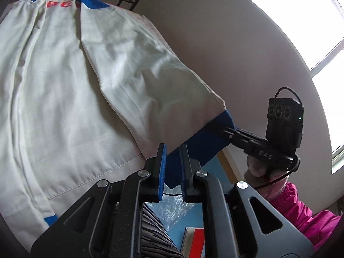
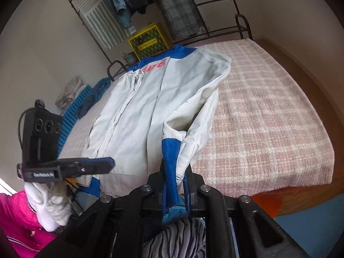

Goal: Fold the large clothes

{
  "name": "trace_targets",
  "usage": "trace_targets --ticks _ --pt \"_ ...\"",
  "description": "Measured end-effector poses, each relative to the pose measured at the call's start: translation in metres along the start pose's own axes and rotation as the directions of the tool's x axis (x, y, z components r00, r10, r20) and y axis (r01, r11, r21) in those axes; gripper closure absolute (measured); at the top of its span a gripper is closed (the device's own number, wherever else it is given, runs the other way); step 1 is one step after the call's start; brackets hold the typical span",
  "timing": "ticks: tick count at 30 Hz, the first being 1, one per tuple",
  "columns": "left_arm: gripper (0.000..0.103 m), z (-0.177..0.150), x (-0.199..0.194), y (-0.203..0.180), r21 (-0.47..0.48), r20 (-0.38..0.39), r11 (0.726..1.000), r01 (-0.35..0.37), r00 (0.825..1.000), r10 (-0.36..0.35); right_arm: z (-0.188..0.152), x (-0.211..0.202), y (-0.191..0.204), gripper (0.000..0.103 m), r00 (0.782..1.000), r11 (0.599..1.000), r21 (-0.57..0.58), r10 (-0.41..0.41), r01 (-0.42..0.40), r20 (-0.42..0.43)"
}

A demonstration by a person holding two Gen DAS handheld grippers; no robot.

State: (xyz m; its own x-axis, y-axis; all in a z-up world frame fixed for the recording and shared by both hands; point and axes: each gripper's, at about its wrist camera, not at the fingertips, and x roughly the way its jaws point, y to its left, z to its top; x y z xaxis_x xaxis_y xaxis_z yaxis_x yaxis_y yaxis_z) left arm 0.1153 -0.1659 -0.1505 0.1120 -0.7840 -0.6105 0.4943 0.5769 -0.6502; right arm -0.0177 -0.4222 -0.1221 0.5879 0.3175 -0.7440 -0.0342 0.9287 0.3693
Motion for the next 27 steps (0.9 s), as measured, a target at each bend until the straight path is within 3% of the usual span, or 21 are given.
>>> trace_targets --ticks 7,14,20,24,27 --pt "0.094 -0.005 -0.090 0.019 -0.066 0.157 0.997 -0.045 0.986 0.054 0.012 0.009 0.065 0.093 0.995 0.972 -0.210 -0.104 0.102 0.005" --pt "0.094 -0.018 -0.161 0.060 -0.167 0.276 0.980 -0.107 0.949 0.151 0.011 0.045 0.132 0.093 0.991 0.911 -0.403 -0.124 0.092 -0.054" --pt "0.095 -0.032 -0.194 0.102 -0.280 0.310 0.953 -0.116 0.929 0.204 -0.010 0.099 0.178 0.093 0.977 0.843 -0.537 -0.141 0.032 -0.162" --pt "0.094 -0.040 -0.197 0.120 -0.310 0.299 0.941 -0.134 0.926 0.230 -0.032 0.128 0.197 0.093 0.957 0.779 -0.627 -0.182 -0.001 -0.228" --pt "0.094 -0.041 -0.191 0.131 -0.327 0.286 0.935 -0.138 0.928 0.238 -0.043 0.137 0.204 0.093 0.948 0.737 -0.676 -0.216 0.003 -0.232"
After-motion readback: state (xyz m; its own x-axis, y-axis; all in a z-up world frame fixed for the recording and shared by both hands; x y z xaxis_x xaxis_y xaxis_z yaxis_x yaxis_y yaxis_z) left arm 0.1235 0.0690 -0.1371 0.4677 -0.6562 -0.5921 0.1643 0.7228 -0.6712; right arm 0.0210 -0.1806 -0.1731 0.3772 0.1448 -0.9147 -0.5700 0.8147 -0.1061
